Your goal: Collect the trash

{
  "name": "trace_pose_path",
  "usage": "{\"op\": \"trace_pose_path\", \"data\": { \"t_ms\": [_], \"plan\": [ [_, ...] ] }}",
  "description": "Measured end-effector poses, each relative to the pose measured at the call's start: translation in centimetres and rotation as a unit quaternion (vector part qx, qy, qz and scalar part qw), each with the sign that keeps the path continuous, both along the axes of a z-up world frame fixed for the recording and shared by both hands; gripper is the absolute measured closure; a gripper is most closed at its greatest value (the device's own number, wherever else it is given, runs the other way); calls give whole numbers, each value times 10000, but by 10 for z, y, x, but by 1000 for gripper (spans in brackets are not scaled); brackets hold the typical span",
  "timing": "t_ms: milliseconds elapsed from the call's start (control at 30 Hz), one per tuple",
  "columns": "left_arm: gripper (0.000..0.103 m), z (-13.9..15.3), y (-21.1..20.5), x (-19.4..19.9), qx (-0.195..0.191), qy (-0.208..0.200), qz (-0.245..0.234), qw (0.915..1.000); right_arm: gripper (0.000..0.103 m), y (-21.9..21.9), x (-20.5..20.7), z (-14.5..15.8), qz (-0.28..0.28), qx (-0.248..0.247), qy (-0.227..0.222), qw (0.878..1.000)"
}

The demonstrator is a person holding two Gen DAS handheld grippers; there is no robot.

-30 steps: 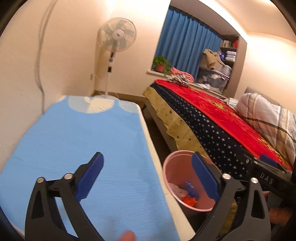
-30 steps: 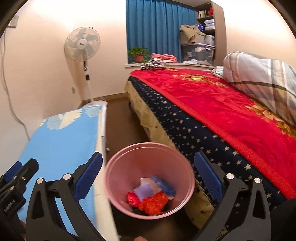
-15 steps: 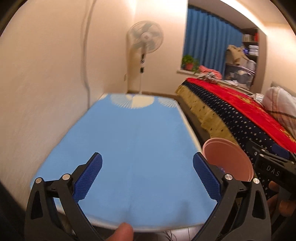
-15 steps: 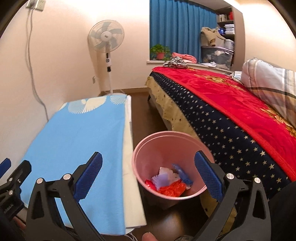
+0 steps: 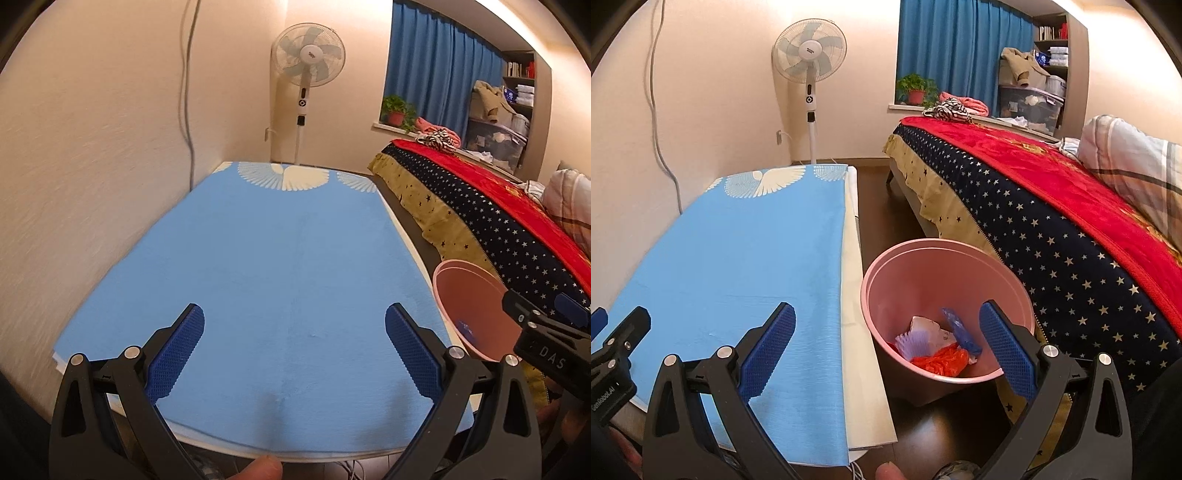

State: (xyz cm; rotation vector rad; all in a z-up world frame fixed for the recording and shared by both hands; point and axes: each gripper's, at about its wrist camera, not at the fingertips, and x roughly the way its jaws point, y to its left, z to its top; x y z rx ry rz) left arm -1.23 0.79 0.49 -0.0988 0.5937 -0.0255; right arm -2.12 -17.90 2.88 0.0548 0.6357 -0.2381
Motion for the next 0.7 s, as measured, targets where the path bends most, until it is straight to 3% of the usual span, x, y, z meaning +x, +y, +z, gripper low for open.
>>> {"op": "trace_pose_path", "data": {
  "t_ms": [700],
  "plan": [
    [8, -4, -5, 2, 30, 27, -12, 10000, 5, 5, 0, 0, 130, -7, -50, 9999]
  ]
}}
